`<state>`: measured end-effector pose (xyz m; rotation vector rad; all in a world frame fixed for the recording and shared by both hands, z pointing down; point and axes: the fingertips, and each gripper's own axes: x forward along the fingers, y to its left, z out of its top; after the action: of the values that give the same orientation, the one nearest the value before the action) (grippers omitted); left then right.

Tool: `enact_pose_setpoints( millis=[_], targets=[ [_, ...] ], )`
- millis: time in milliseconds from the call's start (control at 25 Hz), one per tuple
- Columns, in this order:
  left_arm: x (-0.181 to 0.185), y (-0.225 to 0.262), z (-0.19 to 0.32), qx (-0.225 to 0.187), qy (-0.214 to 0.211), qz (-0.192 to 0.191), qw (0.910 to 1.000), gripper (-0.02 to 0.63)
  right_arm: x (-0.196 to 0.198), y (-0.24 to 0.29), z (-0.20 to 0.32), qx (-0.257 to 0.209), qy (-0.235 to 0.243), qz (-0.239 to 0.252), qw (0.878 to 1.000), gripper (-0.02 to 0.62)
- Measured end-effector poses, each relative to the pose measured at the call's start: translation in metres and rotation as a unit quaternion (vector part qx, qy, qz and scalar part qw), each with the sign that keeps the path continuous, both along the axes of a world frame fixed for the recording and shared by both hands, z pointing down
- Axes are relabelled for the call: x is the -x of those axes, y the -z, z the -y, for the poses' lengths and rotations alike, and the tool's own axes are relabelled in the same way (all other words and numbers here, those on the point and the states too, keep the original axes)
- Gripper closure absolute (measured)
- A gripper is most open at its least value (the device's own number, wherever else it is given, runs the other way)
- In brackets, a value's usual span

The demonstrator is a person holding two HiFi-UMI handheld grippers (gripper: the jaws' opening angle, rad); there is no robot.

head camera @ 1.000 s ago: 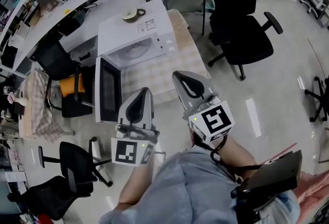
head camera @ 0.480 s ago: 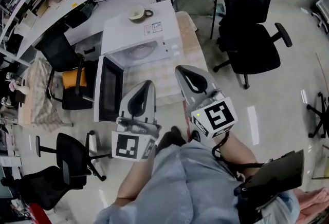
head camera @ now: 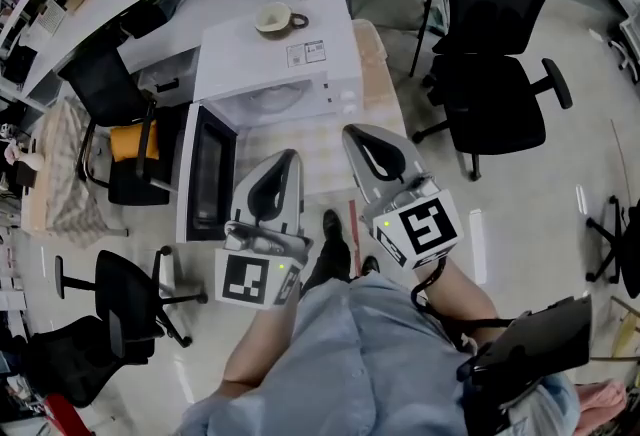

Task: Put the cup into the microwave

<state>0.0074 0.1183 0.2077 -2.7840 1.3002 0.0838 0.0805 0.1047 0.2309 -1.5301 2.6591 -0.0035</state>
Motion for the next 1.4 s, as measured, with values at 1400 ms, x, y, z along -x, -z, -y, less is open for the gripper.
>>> enact_pose_setpoints(
  millis=[1400],
  targets=[
    [0.065,-0.013,0.217,0.028,-0.032,-0.075,0.9963,0.601,0.054,-0.002,0.209,0.030,-0.037,-0.053,0.997,0.594]
  ],
)
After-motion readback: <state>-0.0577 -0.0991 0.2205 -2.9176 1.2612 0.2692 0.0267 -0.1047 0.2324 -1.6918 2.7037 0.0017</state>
